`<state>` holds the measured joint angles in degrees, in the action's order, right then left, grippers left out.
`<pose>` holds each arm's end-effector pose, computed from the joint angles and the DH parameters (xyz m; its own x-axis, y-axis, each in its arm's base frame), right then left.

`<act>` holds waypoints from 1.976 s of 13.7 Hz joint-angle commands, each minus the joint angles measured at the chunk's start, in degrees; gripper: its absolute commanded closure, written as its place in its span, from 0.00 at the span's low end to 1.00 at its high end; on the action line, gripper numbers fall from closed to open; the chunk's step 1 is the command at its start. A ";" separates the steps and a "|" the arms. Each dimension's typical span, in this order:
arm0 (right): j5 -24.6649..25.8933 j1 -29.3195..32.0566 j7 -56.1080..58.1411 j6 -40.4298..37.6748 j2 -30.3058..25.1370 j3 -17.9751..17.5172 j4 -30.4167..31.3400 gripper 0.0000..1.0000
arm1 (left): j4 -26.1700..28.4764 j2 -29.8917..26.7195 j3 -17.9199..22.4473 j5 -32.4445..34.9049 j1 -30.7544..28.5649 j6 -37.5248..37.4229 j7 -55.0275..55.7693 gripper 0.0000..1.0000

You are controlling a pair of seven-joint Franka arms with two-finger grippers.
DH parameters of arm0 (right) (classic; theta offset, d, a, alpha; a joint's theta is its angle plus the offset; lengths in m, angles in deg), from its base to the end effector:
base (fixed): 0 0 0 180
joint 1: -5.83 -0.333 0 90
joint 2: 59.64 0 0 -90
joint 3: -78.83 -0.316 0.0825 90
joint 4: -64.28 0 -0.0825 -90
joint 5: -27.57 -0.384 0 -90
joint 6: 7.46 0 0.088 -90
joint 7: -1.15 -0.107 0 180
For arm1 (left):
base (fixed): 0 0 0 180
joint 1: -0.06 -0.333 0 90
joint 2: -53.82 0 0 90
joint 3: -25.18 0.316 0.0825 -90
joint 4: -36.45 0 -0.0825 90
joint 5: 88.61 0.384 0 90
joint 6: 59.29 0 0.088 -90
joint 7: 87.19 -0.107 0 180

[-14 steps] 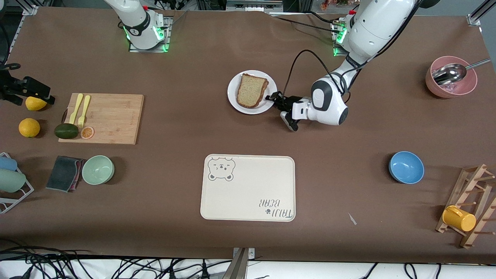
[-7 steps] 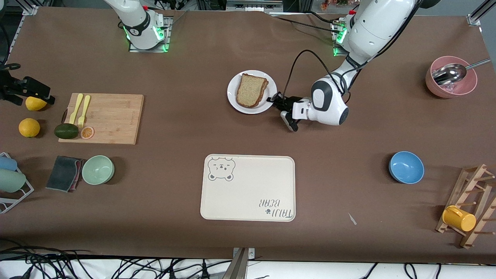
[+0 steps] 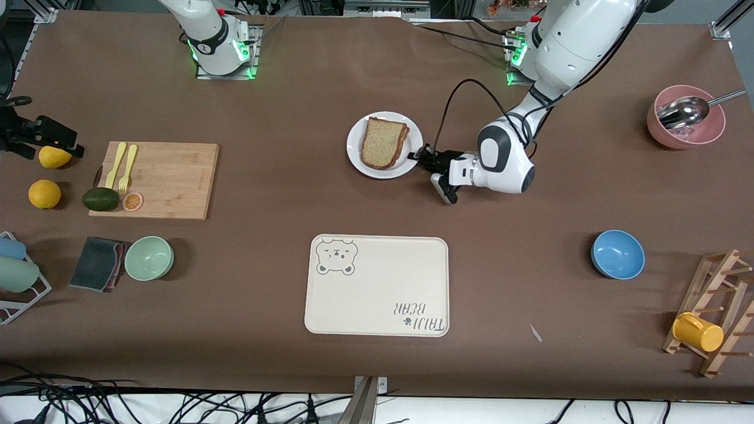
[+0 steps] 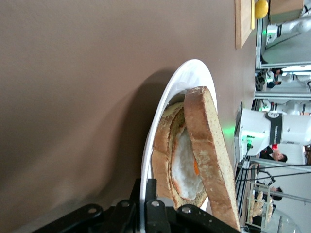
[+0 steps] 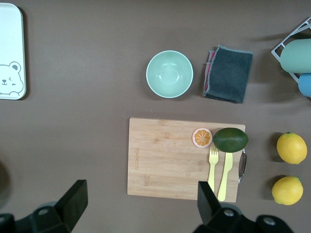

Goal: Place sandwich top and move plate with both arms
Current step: 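Slide the plate with the left gripper onto the white bear tray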

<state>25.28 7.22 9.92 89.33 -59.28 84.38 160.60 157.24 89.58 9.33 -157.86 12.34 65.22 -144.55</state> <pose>0.5600 -0.0642 0.5790 0.9996 0.0271 0.0078 0.0274 -0.9989 -0.0383 0.4440 -0.2890 0.1124 0.8963 -0.4424 -0.0306 -0.2001 -0.4652 0.8623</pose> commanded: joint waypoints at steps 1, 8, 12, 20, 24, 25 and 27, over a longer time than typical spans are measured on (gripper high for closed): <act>0.44 -0.07 -0.59 -1.26 0.16 -0.10 -1.22 0.00 | -1.52 -1.22 -0.06 -2.29 -1.21 -2.34 3.64 1.00; 0.44 -0.16 -0.59 -1.26 0.16 -0.28 -1.22 0.00 | -11.88 0.80 -0.06 -2.47 -4.19 -2.69 9.98 1.00; 0.44 -0.16 -0.59 -1.26 0.16 -0.28 -1.31 0.00 | -18.38 2.12 -0.06 -2.38 -6.21 -3.31 15.15 1.00; 0.44 -0.16 -0.59 -1.26 0.16 -0.28 -1.31 0.00 | -36.21 14.41 1.26 -1.41 -6.31 -3.14 23.43 1.00; 0.44 -0.16 -0.68 -1.26 0.08 -0.28 -1.22 0.00 | -45.54 20.39 1.69 -1.32 -5.26 -2.26 28.17 1.00; 0.53 -0.16 -0.68 -1.17 0.16 -0.28 -1.22 0.00 | -47.29 21.88 1.96 -1.32 -4.03 -0.78 28.17 1.00; 0.45 -0.16 -0.68 -1.17 0.16 -0.36 -1.22 0.00 | -50.72 24.61 2.40 -1.50 -2.62 2.48 28.61 1.00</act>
<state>25.28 7.18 9.92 89.25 -59.28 84.22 160.46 113.09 109.96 10.92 -157.90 7.44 66.10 -117.35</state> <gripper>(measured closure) 0.000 0.956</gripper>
